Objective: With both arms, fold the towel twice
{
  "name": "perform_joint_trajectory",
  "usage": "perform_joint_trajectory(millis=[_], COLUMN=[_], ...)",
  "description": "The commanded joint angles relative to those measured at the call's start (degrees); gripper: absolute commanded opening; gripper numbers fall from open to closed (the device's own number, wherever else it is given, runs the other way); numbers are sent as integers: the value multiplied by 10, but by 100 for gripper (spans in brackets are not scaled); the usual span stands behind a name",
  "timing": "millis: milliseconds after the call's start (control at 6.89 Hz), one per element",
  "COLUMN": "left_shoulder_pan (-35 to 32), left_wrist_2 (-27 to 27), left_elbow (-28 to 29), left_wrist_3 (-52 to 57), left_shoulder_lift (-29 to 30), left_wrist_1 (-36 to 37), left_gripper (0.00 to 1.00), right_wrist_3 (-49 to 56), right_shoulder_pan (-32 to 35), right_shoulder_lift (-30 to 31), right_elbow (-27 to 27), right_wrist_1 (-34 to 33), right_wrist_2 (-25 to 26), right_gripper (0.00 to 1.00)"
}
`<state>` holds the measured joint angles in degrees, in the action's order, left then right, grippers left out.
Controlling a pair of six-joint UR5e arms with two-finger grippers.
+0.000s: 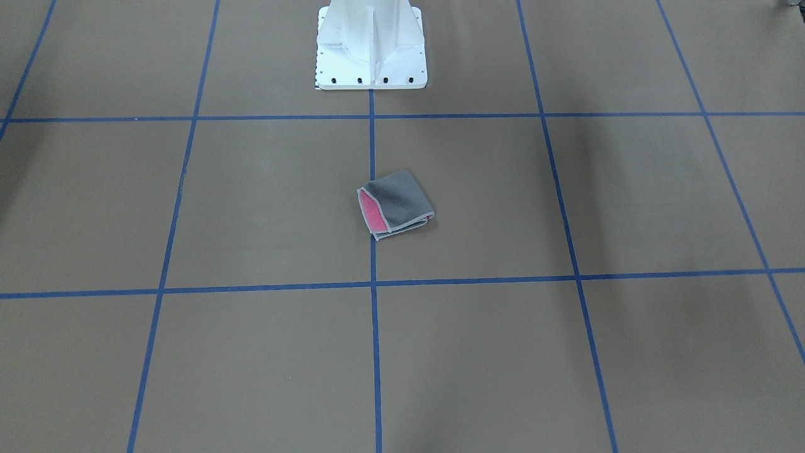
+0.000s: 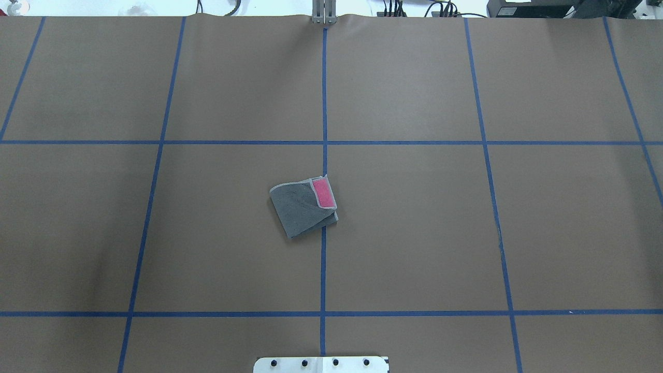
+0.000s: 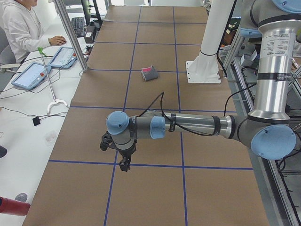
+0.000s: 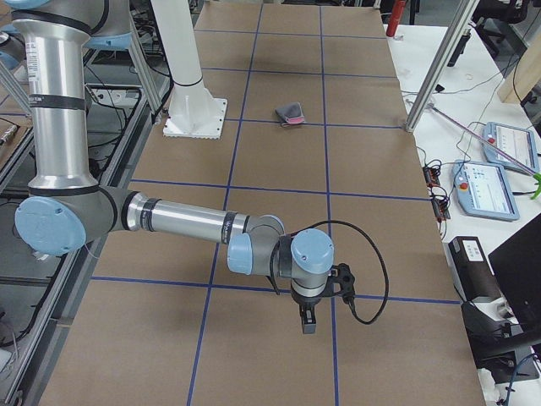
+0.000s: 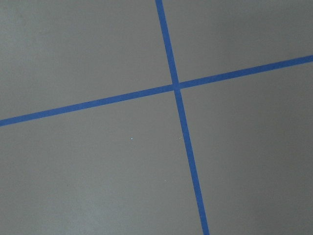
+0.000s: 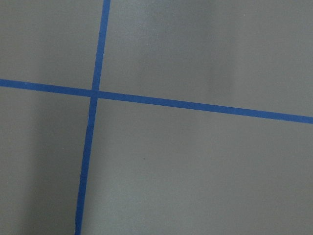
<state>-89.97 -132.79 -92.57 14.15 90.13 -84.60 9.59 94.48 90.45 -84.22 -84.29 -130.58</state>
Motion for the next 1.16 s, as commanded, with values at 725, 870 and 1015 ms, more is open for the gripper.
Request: perform_joint_trajectory(millis=[725,870,1015], left_shoulder_pan=[1,1,1], left_wrist_2=[5,5,5], left_elbow=[0,1,1], left_wrist_3=[5,4,4], left_shoulder_lift=[-7,-7,-7], left_wrist_1=[-14,-14,-14], left_gripper=[100,100,100], right_wrist_3=[1,-2,-3], right_shoulder_pan=[0,0,0], right_shoulder_lift=[18,11,10], right_elbow=[-1,-2,-15], right_wrist_1=[14,13,12], right_wrist_2=[11,11,9], right_gripper=[100,100,100])
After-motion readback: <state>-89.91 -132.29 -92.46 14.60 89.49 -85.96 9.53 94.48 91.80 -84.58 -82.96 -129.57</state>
